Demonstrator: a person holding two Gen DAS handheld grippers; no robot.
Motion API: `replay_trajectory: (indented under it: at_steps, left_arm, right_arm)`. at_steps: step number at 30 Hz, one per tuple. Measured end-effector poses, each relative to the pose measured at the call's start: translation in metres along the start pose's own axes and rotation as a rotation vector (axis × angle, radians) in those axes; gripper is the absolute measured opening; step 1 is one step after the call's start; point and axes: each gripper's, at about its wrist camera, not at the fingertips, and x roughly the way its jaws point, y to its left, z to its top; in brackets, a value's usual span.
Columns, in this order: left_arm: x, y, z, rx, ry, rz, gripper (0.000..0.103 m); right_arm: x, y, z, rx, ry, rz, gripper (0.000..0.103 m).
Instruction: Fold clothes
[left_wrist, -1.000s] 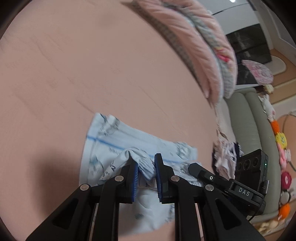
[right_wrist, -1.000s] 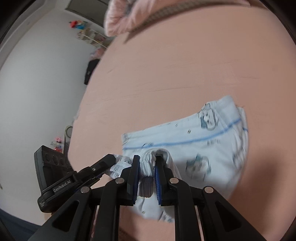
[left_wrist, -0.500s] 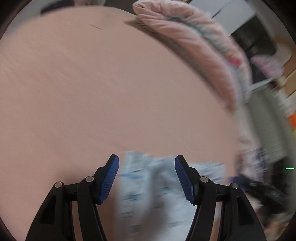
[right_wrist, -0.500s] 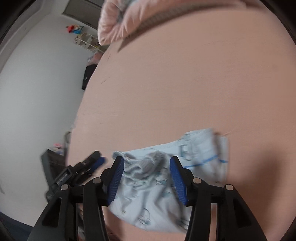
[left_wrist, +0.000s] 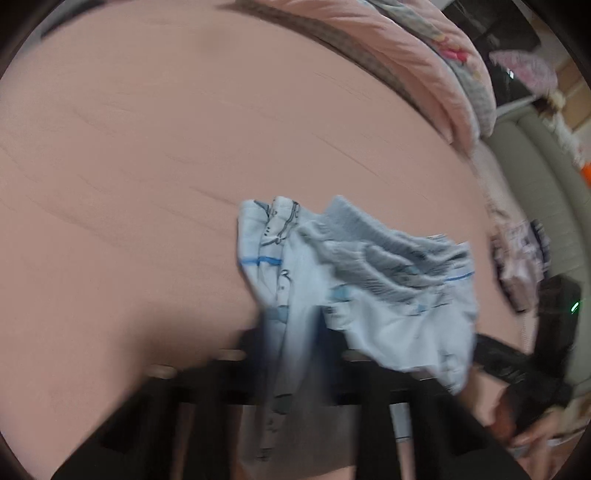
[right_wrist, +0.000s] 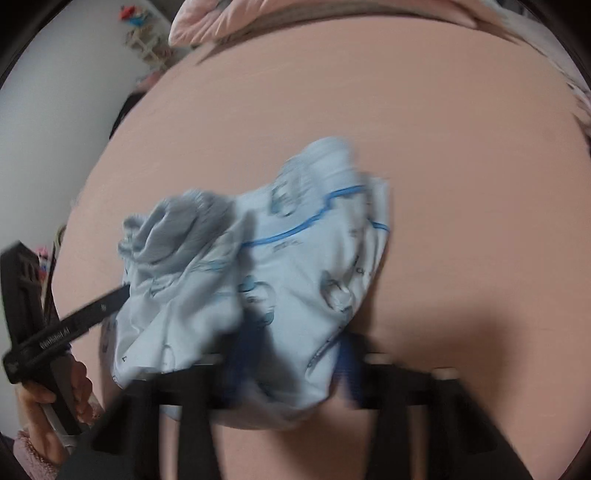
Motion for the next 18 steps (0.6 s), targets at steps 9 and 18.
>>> replay_trajectory:
  at_steps: [9, 18]
  left_arm:
    - [-0.014, -0.015, -0.012, 0.027, -0.014, -0.036, 0.01]
    - [-0.025, 0.012, -0.022, -0.054, -0.067, -0.015, 0.011]
  right_arm:
    - [-0.035, -0.012, -0.022, 0.031, -0.041, 0.092, 0.006]
    - [-0.042, -0.064, -0.019, 0.2, -0.015, 0.192, 0.027]
